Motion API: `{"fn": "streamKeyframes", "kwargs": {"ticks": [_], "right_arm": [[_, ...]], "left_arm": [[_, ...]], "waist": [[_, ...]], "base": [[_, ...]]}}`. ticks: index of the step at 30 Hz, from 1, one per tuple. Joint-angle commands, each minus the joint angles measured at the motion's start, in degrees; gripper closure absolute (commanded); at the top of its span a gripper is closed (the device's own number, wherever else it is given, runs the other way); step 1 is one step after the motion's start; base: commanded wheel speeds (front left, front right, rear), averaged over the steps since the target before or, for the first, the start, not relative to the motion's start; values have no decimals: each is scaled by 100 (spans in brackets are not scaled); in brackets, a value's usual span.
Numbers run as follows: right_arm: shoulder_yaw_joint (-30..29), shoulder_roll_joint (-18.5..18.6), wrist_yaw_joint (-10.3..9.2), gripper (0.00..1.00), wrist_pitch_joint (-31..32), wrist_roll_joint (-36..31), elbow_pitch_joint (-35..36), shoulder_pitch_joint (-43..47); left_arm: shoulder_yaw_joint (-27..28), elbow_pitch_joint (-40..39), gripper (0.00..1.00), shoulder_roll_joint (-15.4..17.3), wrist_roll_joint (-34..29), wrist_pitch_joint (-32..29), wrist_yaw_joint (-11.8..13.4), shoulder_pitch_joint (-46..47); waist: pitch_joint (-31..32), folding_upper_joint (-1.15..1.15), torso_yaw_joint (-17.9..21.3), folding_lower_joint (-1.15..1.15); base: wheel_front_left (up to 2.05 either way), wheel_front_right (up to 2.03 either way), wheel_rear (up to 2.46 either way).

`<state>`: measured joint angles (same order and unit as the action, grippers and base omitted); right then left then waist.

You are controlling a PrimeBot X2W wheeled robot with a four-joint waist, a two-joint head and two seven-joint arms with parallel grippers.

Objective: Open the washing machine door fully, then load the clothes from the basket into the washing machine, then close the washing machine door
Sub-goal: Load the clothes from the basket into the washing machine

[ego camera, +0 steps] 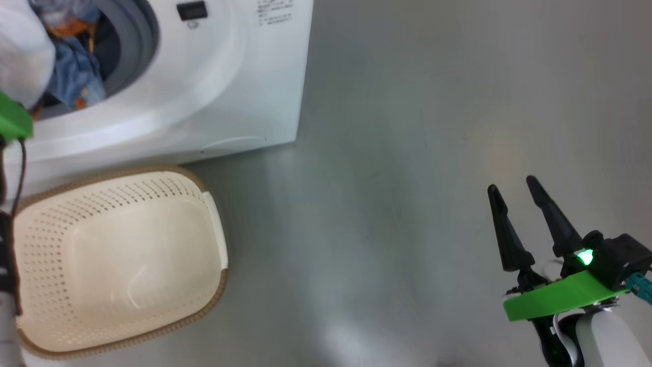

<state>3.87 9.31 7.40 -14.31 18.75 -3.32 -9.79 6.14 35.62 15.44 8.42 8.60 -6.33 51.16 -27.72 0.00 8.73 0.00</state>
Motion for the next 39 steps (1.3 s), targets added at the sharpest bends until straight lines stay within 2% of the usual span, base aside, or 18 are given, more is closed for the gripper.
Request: {"fn": "streamKeyframes", "kwargs": {"ticks": [1, 9, 15, 19, 23, 27, 28, 29, 39], "right_arm": [[66, 51, 9, 0, -67, 72, 197, -100], [14, 14, 9, 0, -68, 61, 304, -151], [40, -68, 9, 0, -68, 90, 270, -101], [67, -87, 9, 0, -68, 124, 278, -131], [119, -100, 9, 0, -68, 154, 265, -155], [164, -116, 9, 0, -69, 163, 218, -158], [169, -117, 9, 0, -69, 164, 206, -158], [171, -118, 9, 0, -69, 167, 196, -159], [166, -104, 9, 0, -69, 172, 129, -168]], "left_arm": [[102, 10, 100, 338, 48, -18, -10, 334], [-14, 435, 100, 350, 114, 91, -28, 1024], [-73, 686, 100, 509, 44, 455, 25, 1513], [-168, 354, 100, 638, -180, 629, 101, 1802], [-99, -691, 100, 691, -358, 638, 158, 1726], [37, -643, 100, 612, -304, 639, 196, 1512], [65, -570, 64, 592, -286, 639, 201, 1479], [101, -470, 0, 566, -252, 639, 206, 1451], [164, 727, 0, 438, -58, 640, 155, 1448]], "waist": [[-516, 0, 52, 0], [-964, 0, 48, 0], [-1108, 0, 157, 0], [-1203, 0, 244, 0], [-1263, 0, 337, 0], [-1249, 0, 374, 0], [-1246, 0, 373, 0], [-1241, 0, 370, 0], [-1081, 0, 256, 0]], "base": [[0, 0, 0], [0, 0, 0], [0, 0, 0], [0, 0, 0], [0, 0, 0], [0, 0, 0], [0, 0, 0], [0, 0, 0], [0, 0, 0]]}}
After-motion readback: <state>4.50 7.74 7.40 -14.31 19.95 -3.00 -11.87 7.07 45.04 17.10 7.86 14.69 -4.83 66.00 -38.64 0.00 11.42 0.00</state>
